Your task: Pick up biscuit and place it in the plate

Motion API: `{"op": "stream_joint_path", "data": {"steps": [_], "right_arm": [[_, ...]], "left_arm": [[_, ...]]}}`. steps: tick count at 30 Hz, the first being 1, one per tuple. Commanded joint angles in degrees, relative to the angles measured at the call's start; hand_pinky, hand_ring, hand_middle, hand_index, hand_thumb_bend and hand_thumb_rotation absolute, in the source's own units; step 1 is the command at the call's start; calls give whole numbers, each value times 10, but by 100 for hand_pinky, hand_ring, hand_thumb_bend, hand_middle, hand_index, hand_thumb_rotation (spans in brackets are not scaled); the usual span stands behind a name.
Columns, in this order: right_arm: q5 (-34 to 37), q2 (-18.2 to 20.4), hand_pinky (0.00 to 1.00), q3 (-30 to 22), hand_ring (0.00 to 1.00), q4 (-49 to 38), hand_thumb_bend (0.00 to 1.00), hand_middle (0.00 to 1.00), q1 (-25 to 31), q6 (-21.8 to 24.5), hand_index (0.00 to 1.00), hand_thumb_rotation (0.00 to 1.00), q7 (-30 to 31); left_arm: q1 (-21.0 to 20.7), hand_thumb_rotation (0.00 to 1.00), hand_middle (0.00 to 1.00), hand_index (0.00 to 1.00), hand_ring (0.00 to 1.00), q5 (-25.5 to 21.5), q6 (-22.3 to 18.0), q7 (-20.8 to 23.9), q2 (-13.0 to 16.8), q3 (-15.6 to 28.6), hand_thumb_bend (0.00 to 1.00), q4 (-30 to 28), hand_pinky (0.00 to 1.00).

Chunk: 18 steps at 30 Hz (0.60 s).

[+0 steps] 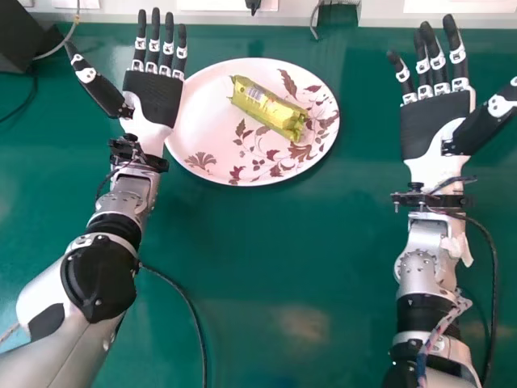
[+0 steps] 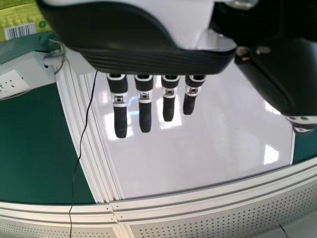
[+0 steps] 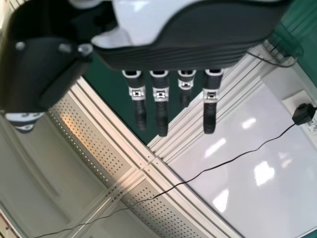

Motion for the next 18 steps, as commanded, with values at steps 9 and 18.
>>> {"op": "stream_joint_path", "data": {"steps": [9, 18], "right_arm": [[14, -1, 66, -10, 73, 24, 100, 79, 3, -2, 84, 34, 20], [24, -6, 62, -23, 76, 60, 100, 81, 3, -15, 82, 35, 53]], "left_arm": [[13, 63, 97, 100, 89, 10, -8, -1, -1, -10, 100, -1, 80], [17, 65, 99, 100, 89, 17, -16, 9, -8, -11, 100, 0, 81]]}}
